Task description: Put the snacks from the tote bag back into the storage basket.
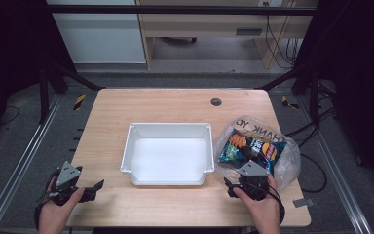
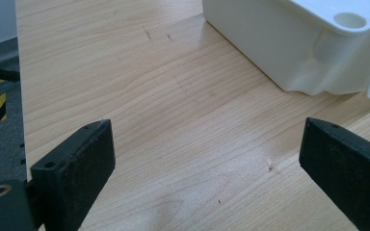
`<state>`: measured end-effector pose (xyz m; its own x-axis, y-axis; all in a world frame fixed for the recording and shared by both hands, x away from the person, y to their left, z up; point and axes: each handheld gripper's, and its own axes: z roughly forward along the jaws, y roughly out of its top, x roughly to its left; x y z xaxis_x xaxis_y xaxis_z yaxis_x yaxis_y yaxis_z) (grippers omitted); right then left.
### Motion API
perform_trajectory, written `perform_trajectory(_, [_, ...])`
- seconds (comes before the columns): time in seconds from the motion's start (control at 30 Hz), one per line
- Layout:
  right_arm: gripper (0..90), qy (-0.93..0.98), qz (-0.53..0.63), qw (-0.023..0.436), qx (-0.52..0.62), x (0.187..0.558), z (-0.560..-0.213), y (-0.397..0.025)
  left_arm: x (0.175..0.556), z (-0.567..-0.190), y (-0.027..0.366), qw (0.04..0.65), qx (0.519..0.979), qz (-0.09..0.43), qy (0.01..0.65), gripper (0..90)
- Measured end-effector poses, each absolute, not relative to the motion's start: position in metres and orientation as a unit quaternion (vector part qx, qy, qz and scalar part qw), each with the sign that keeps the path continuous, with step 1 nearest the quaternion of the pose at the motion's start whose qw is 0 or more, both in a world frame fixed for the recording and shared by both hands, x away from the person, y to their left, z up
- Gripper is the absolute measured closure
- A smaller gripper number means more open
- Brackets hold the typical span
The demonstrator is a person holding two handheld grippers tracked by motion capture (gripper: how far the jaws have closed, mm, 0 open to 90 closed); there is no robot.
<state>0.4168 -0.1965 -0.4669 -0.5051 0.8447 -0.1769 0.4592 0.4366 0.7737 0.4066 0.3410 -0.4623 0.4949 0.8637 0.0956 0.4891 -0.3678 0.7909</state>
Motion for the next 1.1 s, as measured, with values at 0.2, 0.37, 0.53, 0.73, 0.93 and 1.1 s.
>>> perform_trajectory(0.2, [10.1, 0.792, 0.345, 0.287, 0.413, 0.417, -0.465, -0.199, 0.406, -0.462, 0.342, 0.362, 0.782, 0.264, 0.432, 6.0])
perform_trajectory(0.37, [8.6, 0.786, 0.347, 0.289, 0.422, 0.417, -0.463, -0.200, 0.407, -0.462, 0.344, 0.362, 0.779, 0.266, 0.437, 6.9])
perform_trajectory(0.53, [10.5, 0.781, 0.343, 0.314, 0.418, 0.410, -0.456, -0.203, 0.406, -0.461, 0.347, 0.361, 0.773, 0.272, 0.445, 7.7])
perform_trajectory(0.73, [9.6, 0.781, 0.340, 0.323, 0.413, 0.406, -0.444, -0.212, 0.408, -0.463, 0.351, 0.360, 0.767, 0.272, 0.456, 7.7])
perform_trajectory(0.93, [9.5, 0.793, 0.321, 0.328, 0.401, 0.408, -0.414, -0.225, 0.406, -0.462, 0.353, 0.365, 0.763, 0.274, 0.458, 7.6])
perform_trajectory(1.1, [9.4, 0.806, 0.306, 0.312, 0.400, 0.417, -0.388, -0.242, 0.404, -0.460, 0.351, 0.365, 0.766, 0.276, 0.452, 7.1])
